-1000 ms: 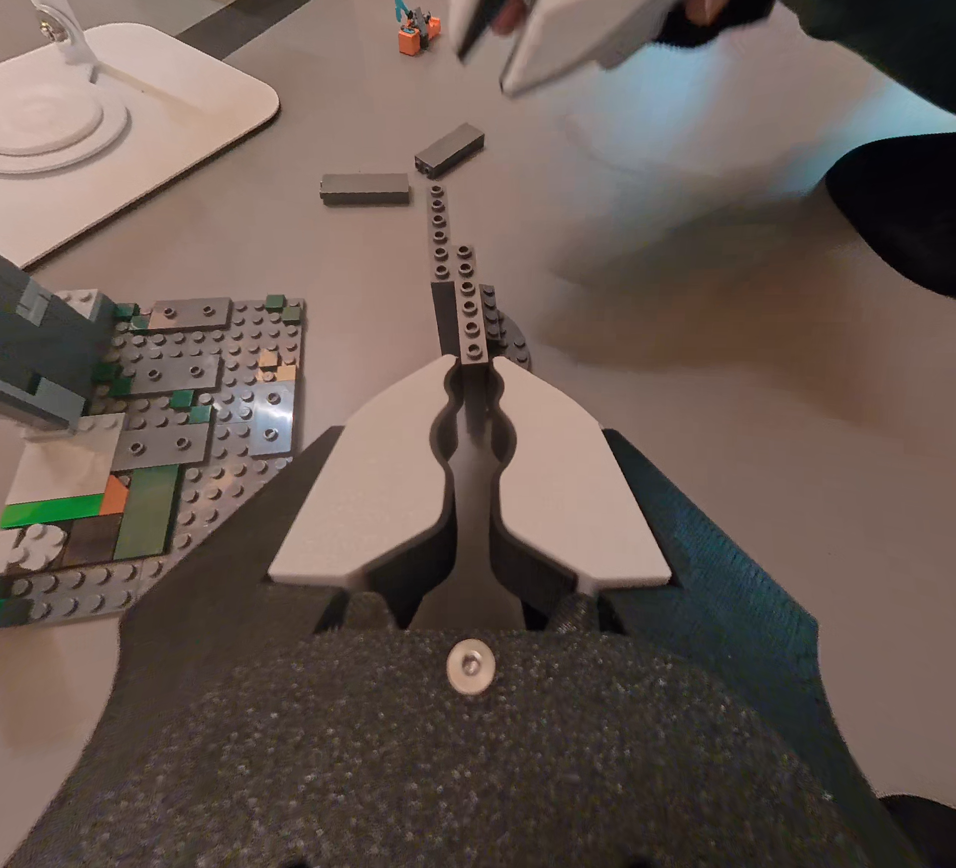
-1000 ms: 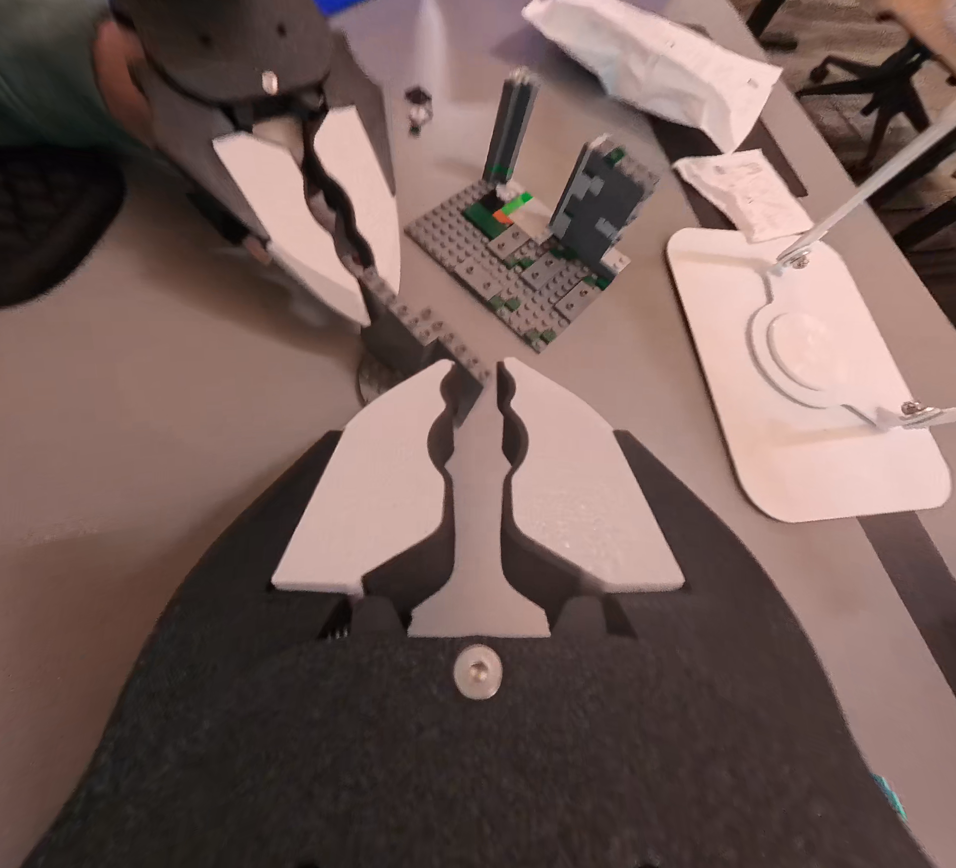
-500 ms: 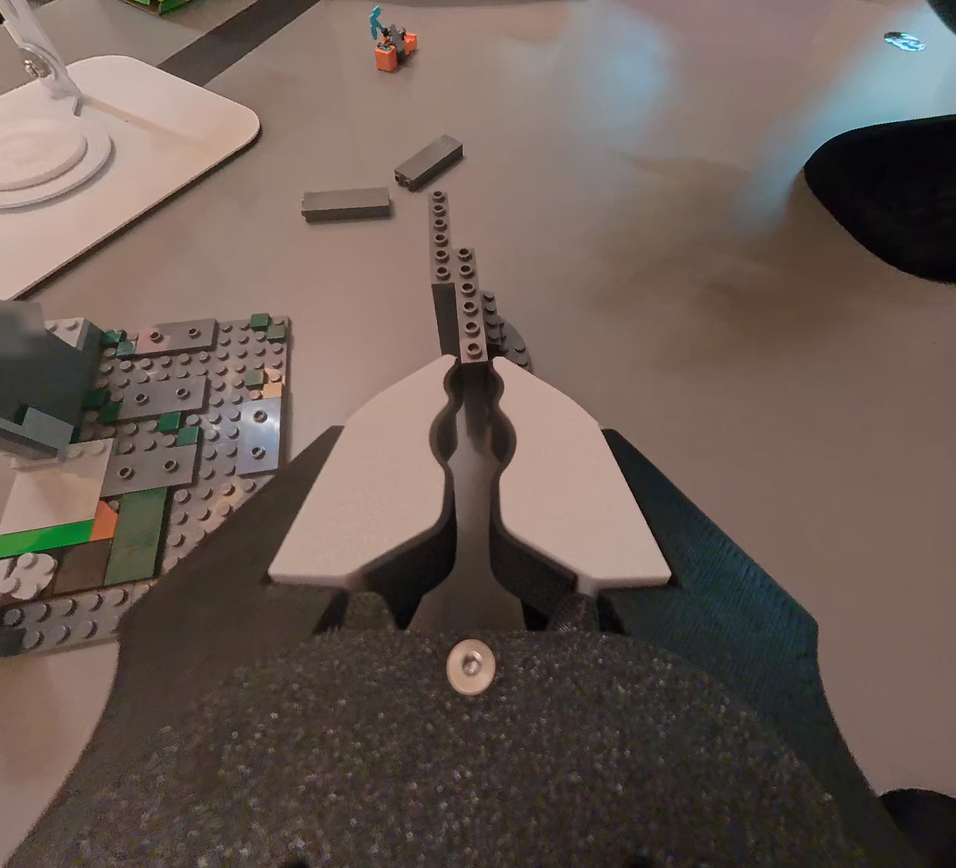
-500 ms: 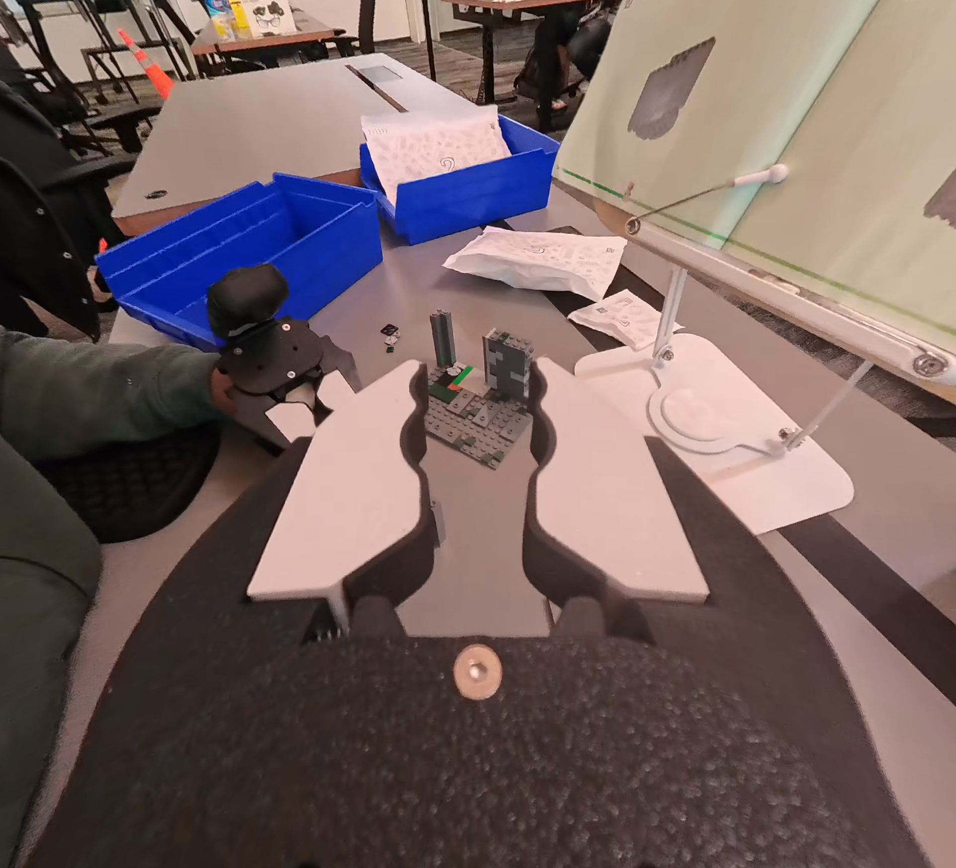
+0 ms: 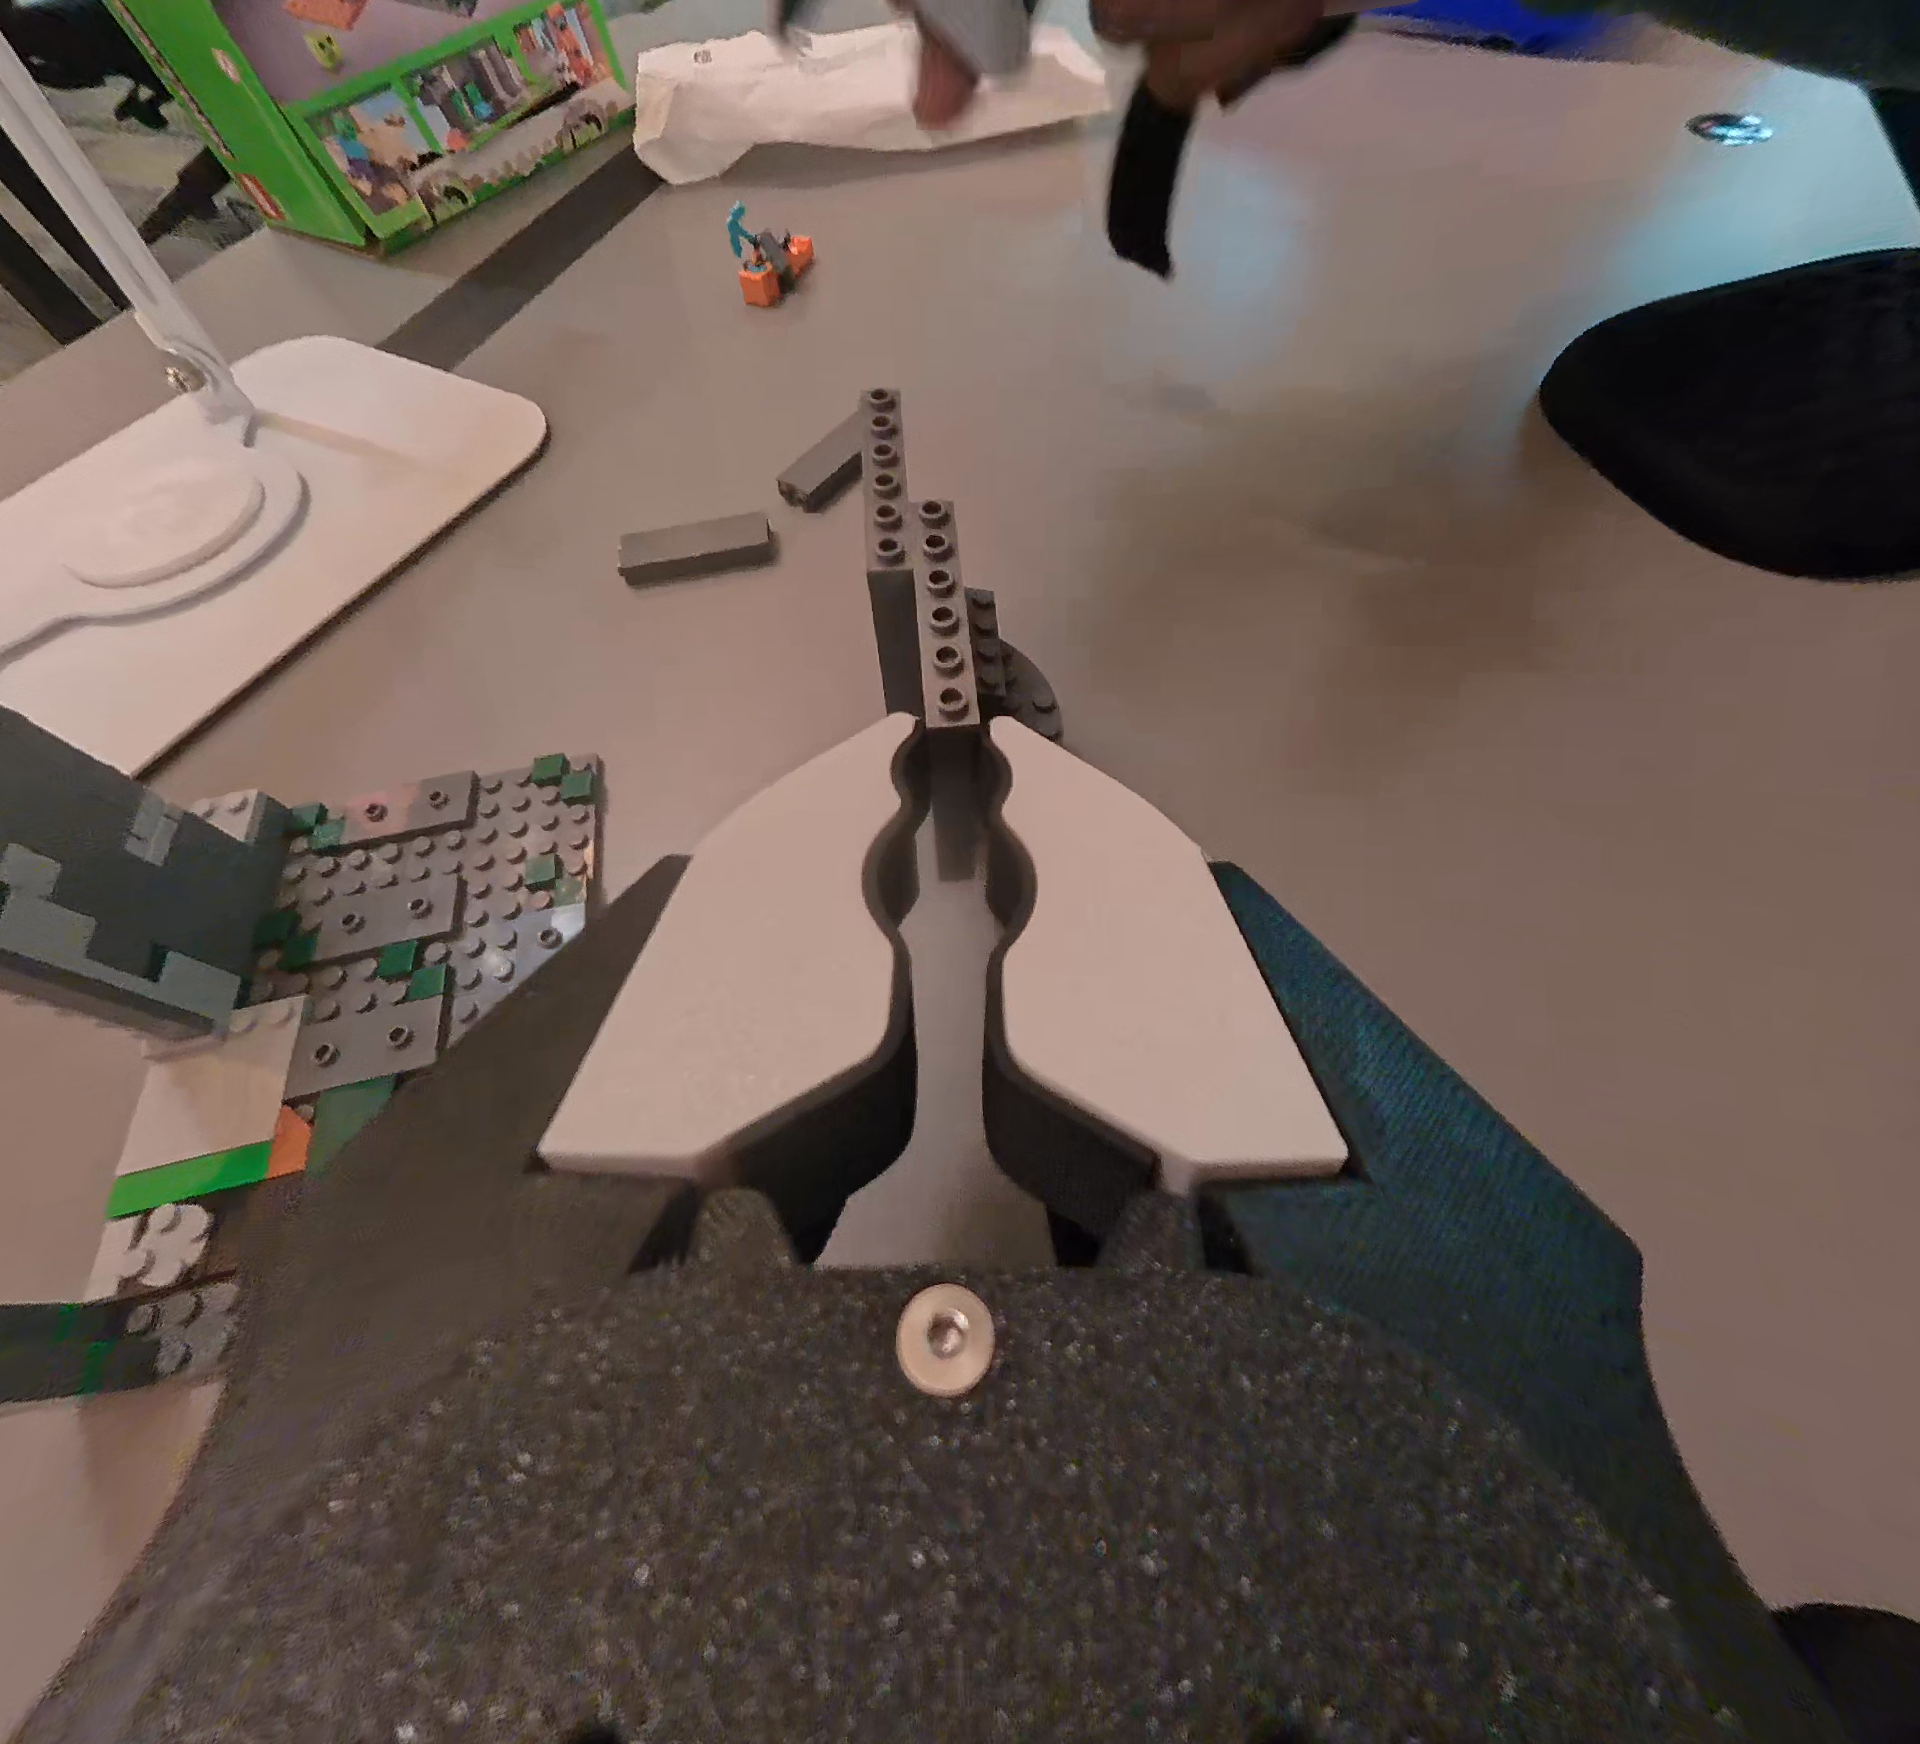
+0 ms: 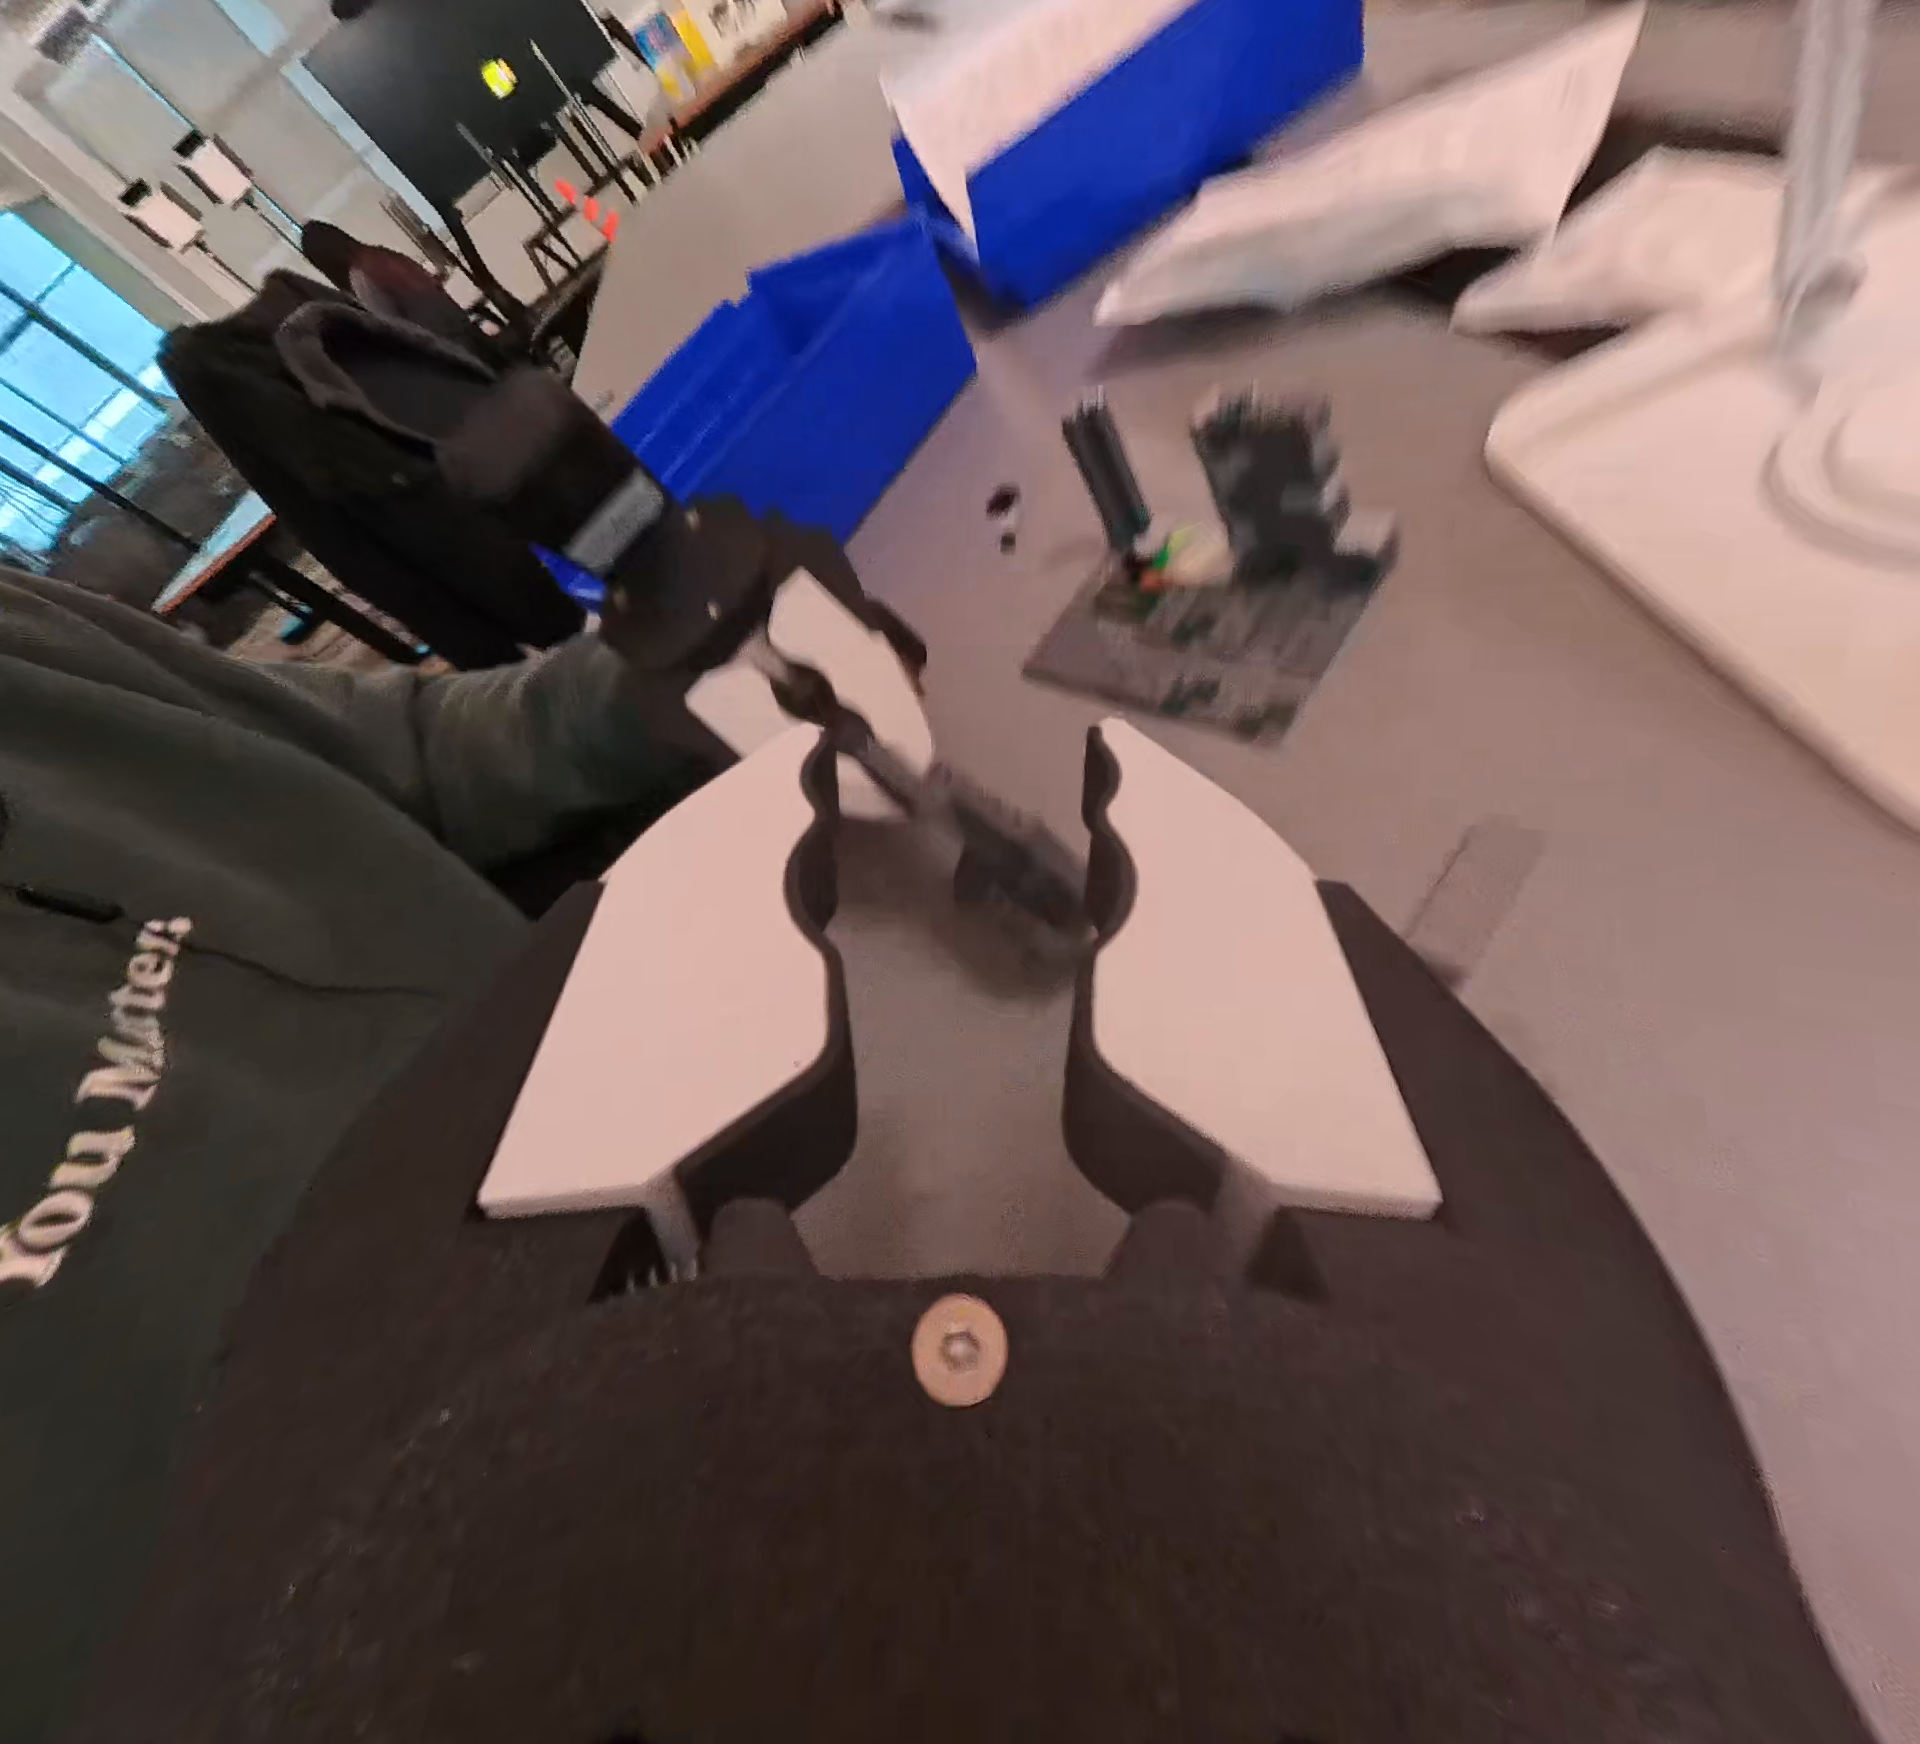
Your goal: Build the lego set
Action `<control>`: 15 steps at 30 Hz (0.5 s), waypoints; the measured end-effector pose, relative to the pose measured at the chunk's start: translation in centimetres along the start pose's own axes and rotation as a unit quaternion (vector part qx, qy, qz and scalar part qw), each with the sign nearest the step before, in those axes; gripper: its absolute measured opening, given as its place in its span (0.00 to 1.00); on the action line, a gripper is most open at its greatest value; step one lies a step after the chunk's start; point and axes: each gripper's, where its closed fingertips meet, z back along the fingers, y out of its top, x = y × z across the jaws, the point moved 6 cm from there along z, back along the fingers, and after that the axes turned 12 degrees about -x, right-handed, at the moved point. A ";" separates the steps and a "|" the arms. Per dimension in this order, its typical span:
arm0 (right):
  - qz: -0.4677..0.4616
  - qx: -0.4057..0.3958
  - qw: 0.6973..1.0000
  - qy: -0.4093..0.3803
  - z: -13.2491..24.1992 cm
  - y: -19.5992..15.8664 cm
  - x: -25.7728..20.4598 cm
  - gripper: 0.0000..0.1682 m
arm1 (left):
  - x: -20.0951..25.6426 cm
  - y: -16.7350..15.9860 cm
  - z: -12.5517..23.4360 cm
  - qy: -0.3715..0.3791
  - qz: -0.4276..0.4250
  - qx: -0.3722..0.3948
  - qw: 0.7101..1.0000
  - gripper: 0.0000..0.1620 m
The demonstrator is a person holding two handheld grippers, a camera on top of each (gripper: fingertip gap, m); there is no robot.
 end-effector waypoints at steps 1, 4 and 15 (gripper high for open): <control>-0.032 -0.019 0.999 0.009 -0.5 -1.5 0.2 0.27 | 0.1 0.2 0.1 -0.002 -0.002 0.004 1.000 0.05; -0.116 -0.061 0.991 0.032 -2.0 -5.6 0.6 0.29 | 0.5 0.7 0.3 -0.014 -0.006 0.013 1.000 0.05; -0.248 -0.068 0.956 0.138 -5.4 -8.7 -1.5 0.31 | 2.9 3.3 1.6 -0.031 -0.046 0.054 0.997 0.05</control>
